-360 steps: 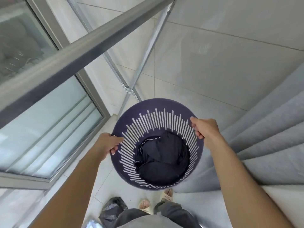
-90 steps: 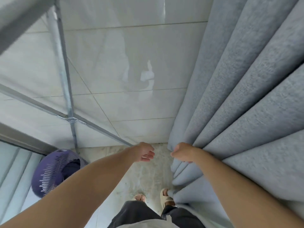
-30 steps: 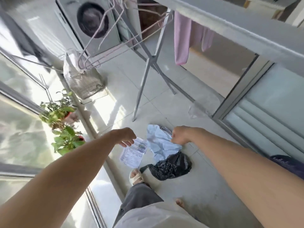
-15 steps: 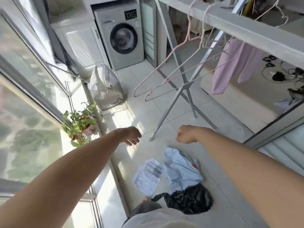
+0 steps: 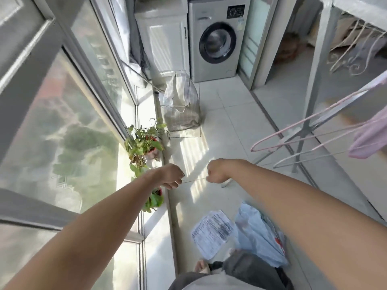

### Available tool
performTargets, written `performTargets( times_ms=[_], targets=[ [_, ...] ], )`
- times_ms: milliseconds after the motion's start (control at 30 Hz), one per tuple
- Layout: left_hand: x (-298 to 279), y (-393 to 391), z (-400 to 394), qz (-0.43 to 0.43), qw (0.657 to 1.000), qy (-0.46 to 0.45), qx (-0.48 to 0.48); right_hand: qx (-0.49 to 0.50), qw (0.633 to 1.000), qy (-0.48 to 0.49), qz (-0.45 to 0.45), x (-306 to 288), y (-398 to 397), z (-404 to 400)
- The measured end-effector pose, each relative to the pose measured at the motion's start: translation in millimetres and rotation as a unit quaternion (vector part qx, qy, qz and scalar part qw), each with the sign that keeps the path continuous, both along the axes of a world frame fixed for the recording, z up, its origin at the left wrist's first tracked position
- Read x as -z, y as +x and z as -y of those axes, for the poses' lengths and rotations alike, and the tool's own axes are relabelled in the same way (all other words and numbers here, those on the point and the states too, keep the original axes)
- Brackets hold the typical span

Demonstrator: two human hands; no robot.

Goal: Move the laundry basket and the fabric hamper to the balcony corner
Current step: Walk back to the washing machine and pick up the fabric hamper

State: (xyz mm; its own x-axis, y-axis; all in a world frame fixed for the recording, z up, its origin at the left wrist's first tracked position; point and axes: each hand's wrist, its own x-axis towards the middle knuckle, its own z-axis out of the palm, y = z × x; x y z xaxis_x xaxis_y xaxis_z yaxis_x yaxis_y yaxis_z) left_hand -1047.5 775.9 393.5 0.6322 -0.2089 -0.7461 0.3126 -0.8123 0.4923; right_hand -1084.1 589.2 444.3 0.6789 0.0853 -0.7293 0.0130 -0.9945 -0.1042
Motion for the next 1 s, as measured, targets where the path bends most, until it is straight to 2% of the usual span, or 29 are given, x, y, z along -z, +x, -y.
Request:
performTargets(
  times_ms=[167, 533, 667, 867, 1000],
  targets=[
    [-4, 20, -32, -0.003, 0.998, 0.012, -0.058, -0.08, 0.997, 0.006, -0.011, -4, 39, -41],
    [-56, 117, -45, 0.038, 0.993, 0.04, -0.104, -0.261, 0.962, -0.002, 0.081, -44, 142, -79],
    [-69, 144, -30, 0.083, 0.987, 0.044, -0.128, -0.256, 0.964, 0.022, 0.07, -41, 171, -58],
    [-67, 168, -3, 0.093, 0.991, 0.065, -0.069, -0.193, 0.981, 0.005, 0.035, -31, 197, -6],
    [-62, 189, 10, 0.109, 0.99, 0.065, -0.067, -0.163, 0.986, 0.011, 0.02, -17, 211, 14]
  ],
)
